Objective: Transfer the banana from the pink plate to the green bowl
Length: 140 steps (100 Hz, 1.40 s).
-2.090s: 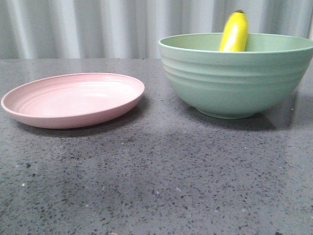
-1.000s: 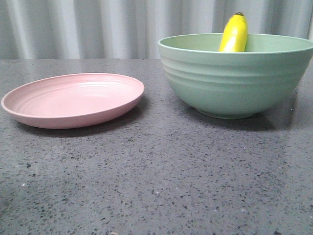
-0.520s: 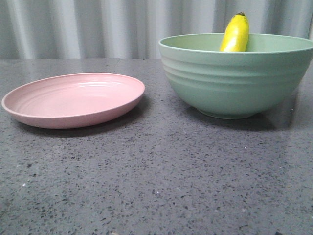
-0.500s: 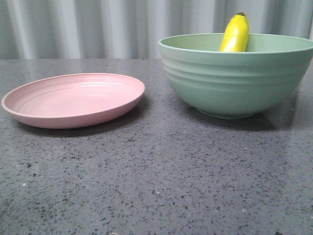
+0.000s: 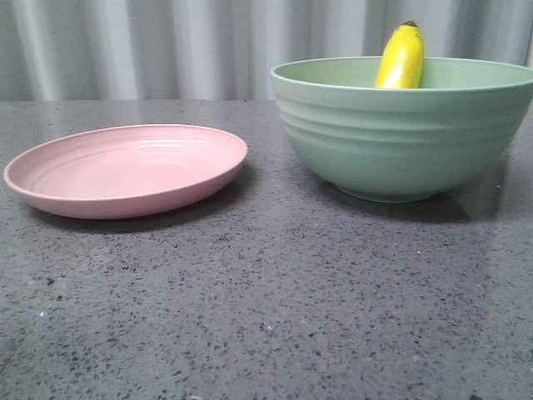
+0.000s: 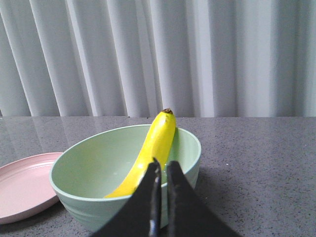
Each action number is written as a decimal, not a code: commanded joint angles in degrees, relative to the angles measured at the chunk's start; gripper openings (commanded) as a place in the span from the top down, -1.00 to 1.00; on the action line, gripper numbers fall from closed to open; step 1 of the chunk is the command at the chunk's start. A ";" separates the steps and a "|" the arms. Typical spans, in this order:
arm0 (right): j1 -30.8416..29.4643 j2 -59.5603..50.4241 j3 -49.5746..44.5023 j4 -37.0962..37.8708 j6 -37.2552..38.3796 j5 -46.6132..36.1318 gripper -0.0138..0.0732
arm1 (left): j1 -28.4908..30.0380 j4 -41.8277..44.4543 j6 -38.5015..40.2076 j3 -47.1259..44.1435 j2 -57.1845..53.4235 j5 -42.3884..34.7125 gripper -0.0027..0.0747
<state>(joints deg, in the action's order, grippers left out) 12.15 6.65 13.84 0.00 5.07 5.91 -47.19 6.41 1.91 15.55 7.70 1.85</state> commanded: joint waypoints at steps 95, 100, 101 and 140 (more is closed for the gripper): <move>-0.26 0.51 1.52 0.64 -0.32 -4.20 0.84 | 43.24 -6.41 -0.02 -16.23 -9.53 12.22 0.98; -0.26 0.51 1.52 0.64 -0.32 -4.20 0.84 | 43.52 -6.41 -0.02 -16.35 -9.53 13.14 0.98; -0.26 0.51 1.52 0.64 -0.32 -4.20 0.84 | 43.49 -6.41 -0.02 -16.35 -9.53 13.14 0.98; -0.26 0.51 1.52 0.64 -0.32 -4.20 0.84 | 43.49 -6.41 -0.02 -16.35 -9.53 12.66 0.98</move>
<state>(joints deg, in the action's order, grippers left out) 12.15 6.65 13.84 0.00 5.07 5.99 -3.80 0.53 1.91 -0.24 -0.30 18.63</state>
